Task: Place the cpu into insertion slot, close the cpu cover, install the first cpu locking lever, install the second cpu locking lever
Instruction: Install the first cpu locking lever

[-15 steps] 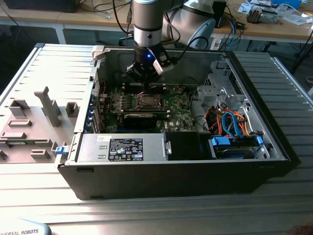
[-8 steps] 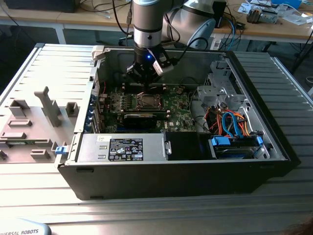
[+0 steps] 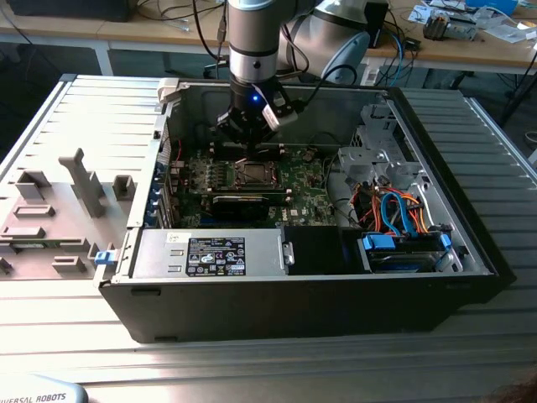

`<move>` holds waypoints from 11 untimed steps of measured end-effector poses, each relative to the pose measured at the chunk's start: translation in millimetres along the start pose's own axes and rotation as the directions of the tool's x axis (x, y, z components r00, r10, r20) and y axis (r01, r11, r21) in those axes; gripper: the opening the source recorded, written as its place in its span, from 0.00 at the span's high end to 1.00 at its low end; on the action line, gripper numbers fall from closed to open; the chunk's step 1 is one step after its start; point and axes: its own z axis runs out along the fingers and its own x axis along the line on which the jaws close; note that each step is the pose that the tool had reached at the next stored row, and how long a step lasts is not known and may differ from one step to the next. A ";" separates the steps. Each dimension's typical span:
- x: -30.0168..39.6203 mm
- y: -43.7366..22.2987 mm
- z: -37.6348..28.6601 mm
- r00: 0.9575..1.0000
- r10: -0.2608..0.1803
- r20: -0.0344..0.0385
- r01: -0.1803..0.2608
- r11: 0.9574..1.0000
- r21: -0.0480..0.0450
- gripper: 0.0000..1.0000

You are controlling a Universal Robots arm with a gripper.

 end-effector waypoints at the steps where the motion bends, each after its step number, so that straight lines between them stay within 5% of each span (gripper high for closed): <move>1: 0.0 0.0 0.1 1.000 0.000 0.000 0.000 1.000 0.000 0.89; 11: 0.3 0.0 2.9 1.000 0.000 0.000 0.000 1.000 0.000 0.89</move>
